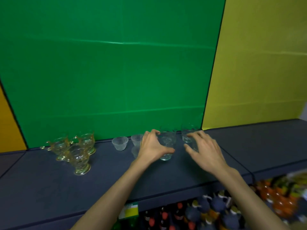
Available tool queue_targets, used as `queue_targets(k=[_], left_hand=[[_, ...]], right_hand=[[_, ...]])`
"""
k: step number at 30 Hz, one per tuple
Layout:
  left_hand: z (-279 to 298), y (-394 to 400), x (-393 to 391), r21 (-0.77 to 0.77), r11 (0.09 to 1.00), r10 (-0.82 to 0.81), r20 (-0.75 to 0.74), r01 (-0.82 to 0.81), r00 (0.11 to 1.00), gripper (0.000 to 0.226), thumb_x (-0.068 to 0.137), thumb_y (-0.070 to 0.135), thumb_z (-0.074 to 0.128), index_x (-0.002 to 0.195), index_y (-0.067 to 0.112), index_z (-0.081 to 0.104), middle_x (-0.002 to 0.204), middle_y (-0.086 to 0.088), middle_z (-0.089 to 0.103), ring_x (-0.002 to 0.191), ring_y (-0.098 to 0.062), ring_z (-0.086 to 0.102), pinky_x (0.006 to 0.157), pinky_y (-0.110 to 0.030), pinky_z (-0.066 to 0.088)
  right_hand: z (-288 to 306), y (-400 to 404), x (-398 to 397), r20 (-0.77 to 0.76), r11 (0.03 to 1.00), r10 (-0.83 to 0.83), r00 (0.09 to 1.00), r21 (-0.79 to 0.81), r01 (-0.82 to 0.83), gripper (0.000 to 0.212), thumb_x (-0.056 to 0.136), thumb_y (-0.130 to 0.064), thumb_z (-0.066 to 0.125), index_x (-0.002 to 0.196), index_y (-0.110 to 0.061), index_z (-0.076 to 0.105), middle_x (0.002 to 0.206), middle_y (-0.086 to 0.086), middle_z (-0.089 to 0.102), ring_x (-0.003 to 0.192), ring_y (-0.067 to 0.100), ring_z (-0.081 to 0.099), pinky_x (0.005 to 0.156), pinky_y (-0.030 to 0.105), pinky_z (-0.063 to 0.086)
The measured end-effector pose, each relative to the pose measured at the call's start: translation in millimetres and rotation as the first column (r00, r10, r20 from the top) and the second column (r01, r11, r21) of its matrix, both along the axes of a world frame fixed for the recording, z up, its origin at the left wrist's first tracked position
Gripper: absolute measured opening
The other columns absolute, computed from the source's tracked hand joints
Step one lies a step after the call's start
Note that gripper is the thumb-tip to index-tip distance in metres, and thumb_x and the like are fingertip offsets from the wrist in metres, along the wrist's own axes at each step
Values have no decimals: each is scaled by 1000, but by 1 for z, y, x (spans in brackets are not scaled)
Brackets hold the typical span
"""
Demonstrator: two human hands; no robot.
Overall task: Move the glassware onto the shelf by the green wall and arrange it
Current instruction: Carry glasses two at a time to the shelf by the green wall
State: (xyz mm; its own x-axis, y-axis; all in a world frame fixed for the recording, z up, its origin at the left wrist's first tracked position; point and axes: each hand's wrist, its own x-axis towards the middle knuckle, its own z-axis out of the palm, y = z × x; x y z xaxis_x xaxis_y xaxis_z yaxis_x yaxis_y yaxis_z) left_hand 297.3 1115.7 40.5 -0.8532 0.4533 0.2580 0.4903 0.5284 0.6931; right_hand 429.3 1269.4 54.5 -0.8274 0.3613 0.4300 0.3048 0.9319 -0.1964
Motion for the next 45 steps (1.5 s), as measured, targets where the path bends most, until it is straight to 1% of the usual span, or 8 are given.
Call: queue_targets(k=[4,9,14,19,24,29,36,45], left_hand=[[-7,27,-12,-149,989,-7,-12,5,1000,100,53,60,88,136,18,51,127,-4,55,119,-26,54,98,-40,50],[-17,49,-17,-197,980,-14,12,16,1000,101,56,64,87,134,11,52,134,-8,53,126,-29,51,103,-38,44],[-24,63,-14,-211,977,-36,-11,33,999,94,60,63,86,134,14,52,133,-6,54,126,-28,52,102,-37,44],[-18,48,-6,-279,960,-58,-76,35,995,112,63,70,77,153,23,30,150,-3,44,137,-26,44,108,-44,41],[0,-22,12,-340,938,-42,-306,-68,951,80,87,57,60,155,27,31,159,-3,32,144,-26,34,115,-43,32],[11,-122,30,-391,859,150,-427,-331,892,63,91,50,52,149,31,39,160,-2,33,145,-25,31,114,-41,29],[12,-257,65,-435,690,394,-447,-579,804,65,92,61,45,151,33,38,161,1,32,146,-22,30,112,-40,30],[-2,-434,117,-493,535,585,-370,-687,721,70,93,66,41,153,31,34,162,-1,29,146,-25,30,114,-43,29]], right_hand=[[5,11,-4,17,1000,-10,1000,-10,11,46,96,-47,52,137,-25,51,133,-2,52,122,23,52,95,37,44],[10,19,-12,11,999,-6,1000,-43,7,45,96,-44,53,137,-25,51,134,-2,52,120,23,54,93,37,45],[7,27,-11,8,998,7,1000,-65,-7,44,96,-45,52,137,-26,51,134,-4,52,120,20,54,94,36,45],[8,24,-16,-29,992,102,994,-77,-104,42,96,-45,52,134,-27,53,128,-6,55,117,19,54,93,35,44],[5,-10,-35,-74,959,260,963,-94,-266,42,96,-45,54,133,-24,55,127,-4,55,117,21,54,93,36,43],[-2,-77,-64,-116,871,453,884,-151,-467,40,96,-45,54,131,-26,55,126,-5,54,116,20,55,90,34,42],[-13,-205,-80,-123,697,687,716,-166,-697,40,97,-47,52,133,-30,52,131,-9,52,119,16,53,89,34,42],[-23,-371,-77,-98,520,835,541,-182,-835,37,98,-44,53,132,-30,54,131,-11,52,120,13,53,92,31,42]])
